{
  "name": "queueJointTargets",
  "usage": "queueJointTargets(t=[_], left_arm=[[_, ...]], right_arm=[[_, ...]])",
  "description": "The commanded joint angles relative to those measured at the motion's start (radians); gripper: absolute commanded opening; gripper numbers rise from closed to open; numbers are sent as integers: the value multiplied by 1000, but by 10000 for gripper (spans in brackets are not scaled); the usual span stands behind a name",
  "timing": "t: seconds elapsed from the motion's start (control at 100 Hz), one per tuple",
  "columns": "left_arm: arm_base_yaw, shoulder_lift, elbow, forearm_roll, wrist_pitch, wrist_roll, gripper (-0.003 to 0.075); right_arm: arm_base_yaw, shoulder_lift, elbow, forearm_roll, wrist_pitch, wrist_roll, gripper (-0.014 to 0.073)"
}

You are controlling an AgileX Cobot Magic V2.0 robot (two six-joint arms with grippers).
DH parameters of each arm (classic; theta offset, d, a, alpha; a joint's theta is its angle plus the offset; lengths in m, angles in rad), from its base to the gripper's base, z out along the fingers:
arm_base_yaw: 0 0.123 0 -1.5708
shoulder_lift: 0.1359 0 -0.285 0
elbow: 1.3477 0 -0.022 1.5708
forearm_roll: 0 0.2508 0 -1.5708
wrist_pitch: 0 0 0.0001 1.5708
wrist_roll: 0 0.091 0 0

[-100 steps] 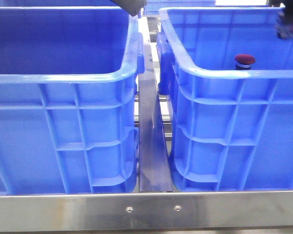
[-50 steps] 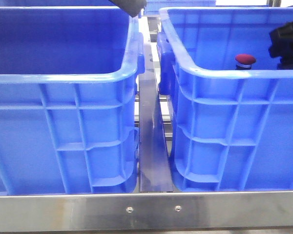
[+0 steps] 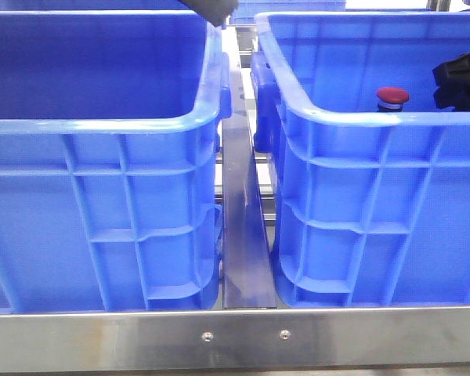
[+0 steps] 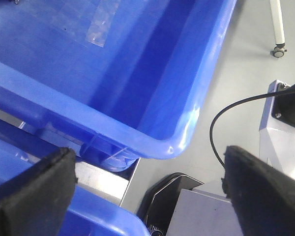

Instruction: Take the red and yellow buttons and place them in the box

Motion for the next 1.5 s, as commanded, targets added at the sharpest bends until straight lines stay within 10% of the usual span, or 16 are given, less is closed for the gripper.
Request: queueJointTargets(t=[0.0,0.24,1.04,1.26,1.38,1.49], left_arm=[[-6,-39,-36,-50,-28,2,575],[-6,-39,-36,-50,-18,2,573],[-6,-40,-36,-46,-20,2,564],[-3,-63,-36,91,-139,-90,488],[-3,-78,-31,262,-213,-243,347],[-3,-81,-21,446,-233,-372,165]], right_arm=[[-7,-37,-29,17,2,-7,34],[-7,-39,-29,17,2,-3,356],[-7,-324,92,17,-36,-3,364],[-7,-531,226,38,-29,25,119],[-7,-663,329,57,-11,25,-75],[-7,-792,421,58,2,25,-67]])
